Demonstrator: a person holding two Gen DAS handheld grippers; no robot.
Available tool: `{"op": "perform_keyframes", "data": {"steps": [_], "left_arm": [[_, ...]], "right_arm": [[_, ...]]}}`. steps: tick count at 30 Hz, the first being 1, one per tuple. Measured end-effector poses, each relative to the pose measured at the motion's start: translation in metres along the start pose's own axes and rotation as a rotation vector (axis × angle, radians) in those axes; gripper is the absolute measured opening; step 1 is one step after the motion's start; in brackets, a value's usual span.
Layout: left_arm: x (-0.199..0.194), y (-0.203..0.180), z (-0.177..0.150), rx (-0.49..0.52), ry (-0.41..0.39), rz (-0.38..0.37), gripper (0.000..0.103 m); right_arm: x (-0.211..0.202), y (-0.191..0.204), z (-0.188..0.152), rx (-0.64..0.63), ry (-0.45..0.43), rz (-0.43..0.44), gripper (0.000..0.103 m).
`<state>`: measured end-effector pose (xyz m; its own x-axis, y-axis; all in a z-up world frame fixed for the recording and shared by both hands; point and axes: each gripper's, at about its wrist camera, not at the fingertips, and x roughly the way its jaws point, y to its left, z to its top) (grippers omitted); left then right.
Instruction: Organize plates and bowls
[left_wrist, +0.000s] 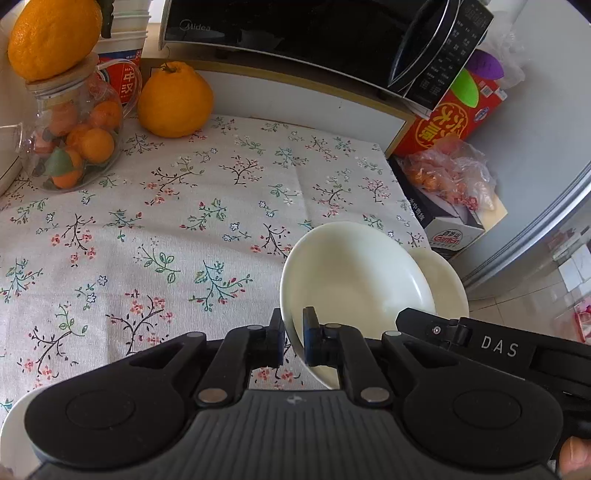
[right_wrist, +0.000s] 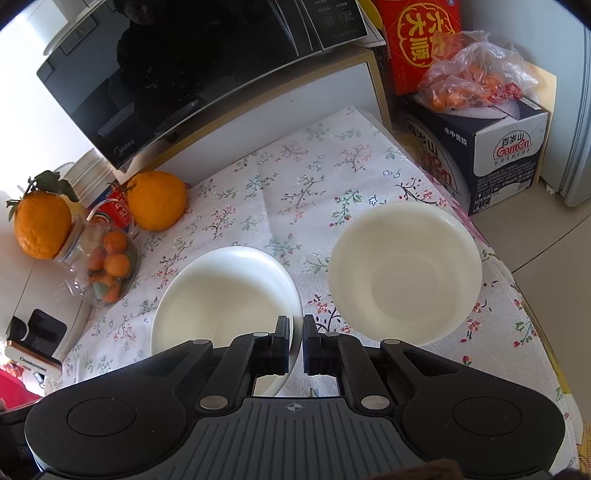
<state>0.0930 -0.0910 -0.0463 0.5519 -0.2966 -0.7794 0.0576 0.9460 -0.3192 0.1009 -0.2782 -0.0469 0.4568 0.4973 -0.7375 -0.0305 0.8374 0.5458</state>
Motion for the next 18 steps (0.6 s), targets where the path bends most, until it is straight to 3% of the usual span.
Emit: {"op": "perform_keyframes", "data": {"steps": [8,18], "left_arm": [[-0.026,-0.012,-0.018,0.026,-0.003,-0.056,0.010],[-0.038,-0.018,-0.045,0.097,0.039,-0.054,0.013]], "right_arm": [[-0.033,0.003,-0.011,-0.081,-0.017,-0.003,0.008],[-0.048,0.003,-0.034,-0.194,0.036,-0.020,0.009]]}}
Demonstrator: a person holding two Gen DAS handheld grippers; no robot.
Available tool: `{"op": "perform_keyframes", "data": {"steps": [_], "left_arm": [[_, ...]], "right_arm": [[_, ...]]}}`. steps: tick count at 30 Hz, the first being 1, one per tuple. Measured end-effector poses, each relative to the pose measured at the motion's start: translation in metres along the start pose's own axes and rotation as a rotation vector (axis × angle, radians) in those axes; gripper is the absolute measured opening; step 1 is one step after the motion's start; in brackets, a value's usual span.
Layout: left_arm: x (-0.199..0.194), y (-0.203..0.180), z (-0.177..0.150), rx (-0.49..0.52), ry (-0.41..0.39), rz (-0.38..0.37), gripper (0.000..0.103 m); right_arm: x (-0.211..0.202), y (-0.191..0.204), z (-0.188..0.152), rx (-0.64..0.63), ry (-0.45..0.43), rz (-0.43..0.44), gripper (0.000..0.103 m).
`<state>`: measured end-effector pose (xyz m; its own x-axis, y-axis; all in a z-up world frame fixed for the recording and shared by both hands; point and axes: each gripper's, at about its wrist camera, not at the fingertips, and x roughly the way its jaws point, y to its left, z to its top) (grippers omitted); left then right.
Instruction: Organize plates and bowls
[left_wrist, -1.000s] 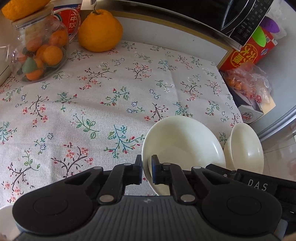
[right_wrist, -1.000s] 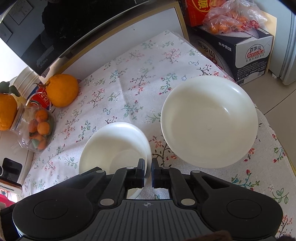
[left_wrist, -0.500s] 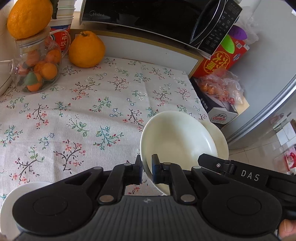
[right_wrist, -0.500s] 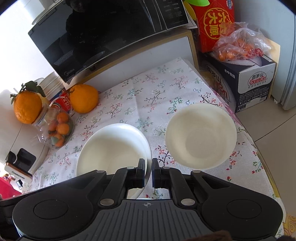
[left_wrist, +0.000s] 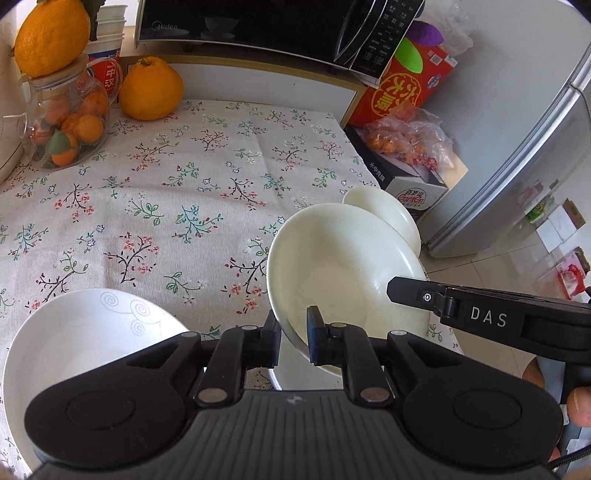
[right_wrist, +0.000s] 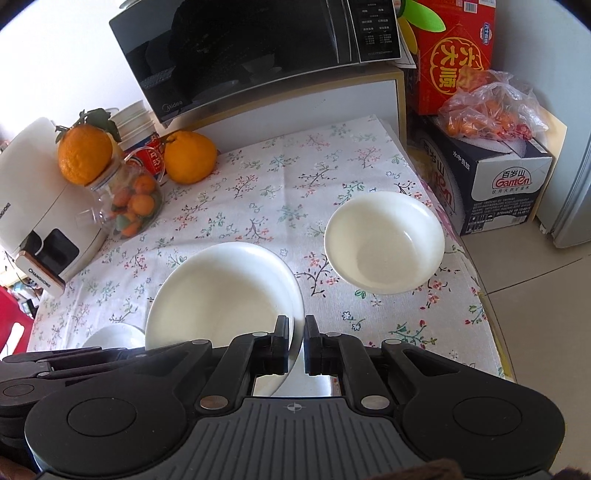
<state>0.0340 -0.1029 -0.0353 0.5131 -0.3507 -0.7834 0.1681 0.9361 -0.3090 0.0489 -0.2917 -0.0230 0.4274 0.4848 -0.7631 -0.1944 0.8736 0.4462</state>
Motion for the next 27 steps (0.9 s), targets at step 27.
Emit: {"op": "perform_keyframes", "data": {"steps": [27], "left_arm": [[0.025,-0.023,-0.027,0.144,0.089,0.127,0.025]], "right_arm": [[0.017,0.010,-0.022,-0.162,0.089,-0.078,0.013]]}}
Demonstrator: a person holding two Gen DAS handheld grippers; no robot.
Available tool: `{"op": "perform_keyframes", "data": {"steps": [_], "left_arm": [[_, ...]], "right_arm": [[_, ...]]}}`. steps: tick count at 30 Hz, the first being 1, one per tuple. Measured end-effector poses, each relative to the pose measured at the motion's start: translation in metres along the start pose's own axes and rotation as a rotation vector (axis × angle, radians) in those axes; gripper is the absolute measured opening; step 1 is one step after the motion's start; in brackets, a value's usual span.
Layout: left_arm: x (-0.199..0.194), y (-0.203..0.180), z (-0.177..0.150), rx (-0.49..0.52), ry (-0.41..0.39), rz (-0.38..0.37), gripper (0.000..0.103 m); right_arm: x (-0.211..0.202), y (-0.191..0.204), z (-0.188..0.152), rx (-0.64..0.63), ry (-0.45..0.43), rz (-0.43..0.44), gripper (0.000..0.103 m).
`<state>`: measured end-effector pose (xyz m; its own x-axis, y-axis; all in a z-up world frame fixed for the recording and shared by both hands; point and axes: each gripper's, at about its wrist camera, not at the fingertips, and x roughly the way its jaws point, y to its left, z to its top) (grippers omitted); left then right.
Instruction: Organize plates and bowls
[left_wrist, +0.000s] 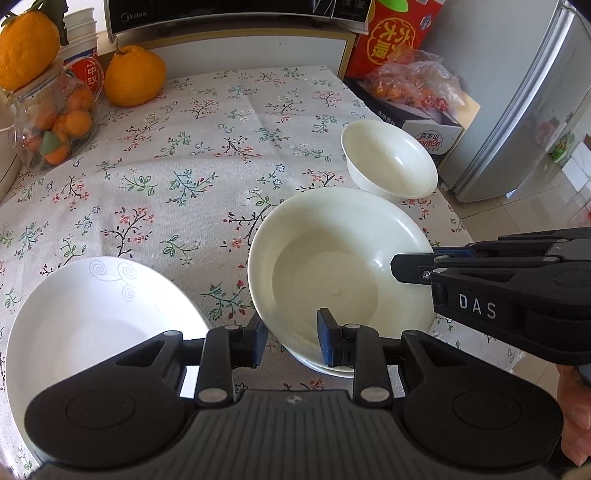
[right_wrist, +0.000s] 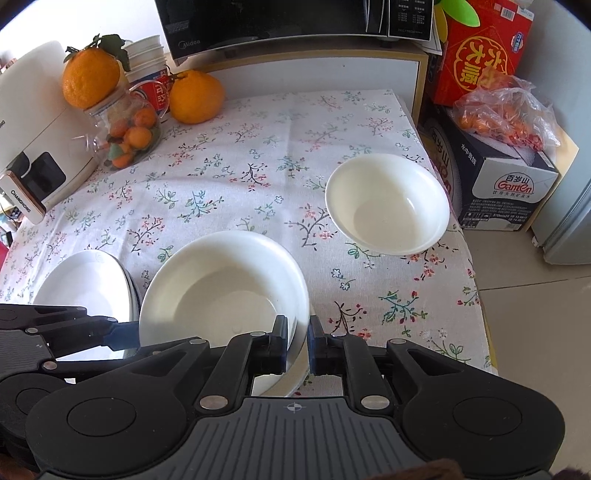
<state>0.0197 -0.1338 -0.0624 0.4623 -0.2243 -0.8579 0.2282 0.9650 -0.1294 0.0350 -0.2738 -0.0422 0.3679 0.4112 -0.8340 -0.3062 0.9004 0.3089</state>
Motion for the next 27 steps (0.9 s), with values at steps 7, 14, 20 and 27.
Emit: {"op": "perform_keyframes", "data": {"steps": [7,14,20,27], "left_arm": [[-0.001,0.002,0.001,-0.021,0.000,-0.017,0.028],[-0.003,0.009,0.003,-0.051,0.003,-0.031,0.029],[-0.004,0.014,0.006,-0.075,-0.001,-0.042,0.031],[-0.006,0.018,0.011,-0.100,-0.024,-0.039,0.032]], "right_arm": [[0.001,-0.004,0.003,0.012,0.000,-0.015,0.013],[0.003,-0.004,0.002,0.016,0.005,-0.026,0.014],[0.000,-0.007,0.004,0.030,-0.009,-0.029,0.015],[-0.004,-0.015,0.008,0.068,-0.040,-0.020,0.016]]}}
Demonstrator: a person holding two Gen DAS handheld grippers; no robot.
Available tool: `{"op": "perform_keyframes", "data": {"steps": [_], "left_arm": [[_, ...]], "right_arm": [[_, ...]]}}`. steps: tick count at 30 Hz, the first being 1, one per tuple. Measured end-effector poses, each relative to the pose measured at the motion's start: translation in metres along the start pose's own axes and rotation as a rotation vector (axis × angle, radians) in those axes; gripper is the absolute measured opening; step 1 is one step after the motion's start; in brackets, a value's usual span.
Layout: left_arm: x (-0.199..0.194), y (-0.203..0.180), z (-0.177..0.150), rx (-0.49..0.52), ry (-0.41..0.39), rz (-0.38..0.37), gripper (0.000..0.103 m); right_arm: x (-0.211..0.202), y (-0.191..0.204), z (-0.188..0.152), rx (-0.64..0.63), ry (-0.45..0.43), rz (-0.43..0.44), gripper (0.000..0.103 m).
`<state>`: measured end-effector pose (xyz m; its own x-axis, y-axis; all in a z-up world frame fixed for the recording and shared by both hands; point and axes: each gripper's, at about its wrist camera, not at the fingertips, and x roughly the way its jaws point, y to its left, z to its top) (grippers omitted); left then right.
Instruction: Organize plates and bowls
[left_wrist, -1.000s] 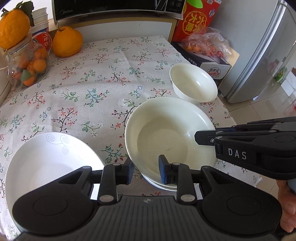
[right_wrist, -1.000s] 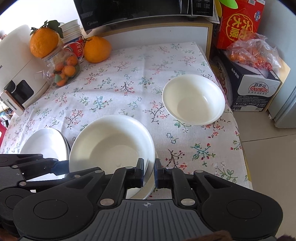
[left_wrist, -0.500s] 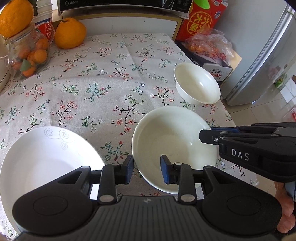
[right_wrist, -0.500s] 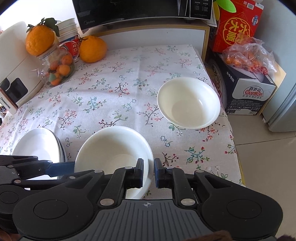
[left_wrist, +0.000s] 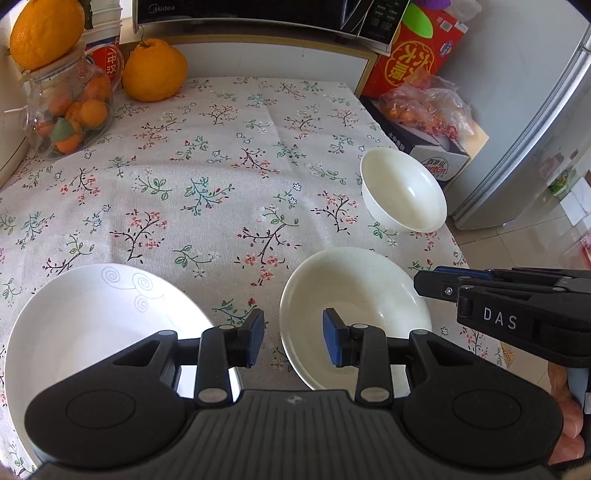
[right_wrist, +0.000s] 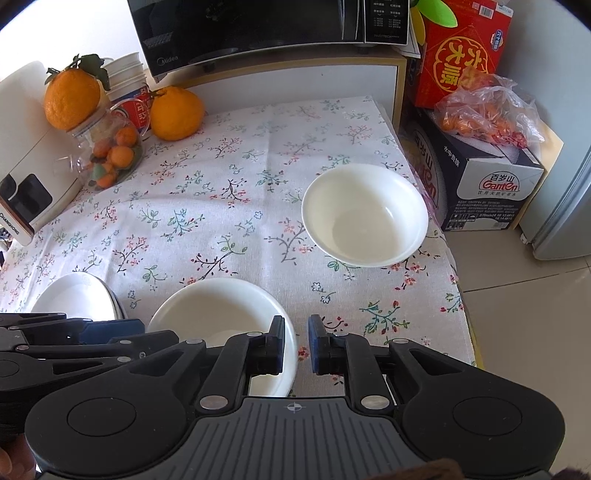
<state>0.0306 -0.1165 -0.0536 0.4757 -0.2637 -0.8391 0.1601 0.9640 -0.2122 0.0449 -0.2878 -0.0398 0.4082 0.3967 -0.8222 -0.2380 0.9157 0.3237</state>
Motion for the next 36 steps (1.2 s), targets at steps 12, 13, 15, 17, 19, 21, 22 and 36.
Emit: {"op": "perform_keyframes", "data": {"steps": [12,13,15,17,19,21,22,36], "left_arm": [[0.000,0.005,0.022,-0.079,-0.057,-0.008,0.036],[0.001,0.004,0.024,-0.081,-0.066,-0.008,0.038],[0.003,0.000,0.027,-0.082,-0.075,-0.016,0.042],[0.006,-0.004,0.030,-0.086,-0.084,-0.022,0.043],[0.010,-0.009,0.033,-0.084,-0.086,-0.026,0.044],[0.014,-0.013,0.037,-0.081,-0.087,-0.030,0.045],[0.015,-0.015,0.039,-0.082,-0.090,-0.033,0.046],[0.048,-0.015,0.058,-0.103,-0.088,-0.038,0.069]], "right_arm": [[-0.011,-0.047,0.017,0.245,-0.080,0.040,0.039],[-0.011,-0.051,0.017,0.270,-0.084,0.042,0.041],[-0.011,-0.059,0.018,0.315,-0.087,0.044,0.042],[-0.010,-0.066,0.018,0.356,-0.089,0.047,0.042],[-0.009,-0.074,0.019,0.393,-0.090,0.040,0.042],[-0.008,-0.080,0.019,0.417,-0.096,0.031,0.042],[-0.008,-0.084,0.020,0.432,-0.100,0.022,0.042],[0.015,-0.117,0.025,0.612,-0.065,0.033,0.046]]}}
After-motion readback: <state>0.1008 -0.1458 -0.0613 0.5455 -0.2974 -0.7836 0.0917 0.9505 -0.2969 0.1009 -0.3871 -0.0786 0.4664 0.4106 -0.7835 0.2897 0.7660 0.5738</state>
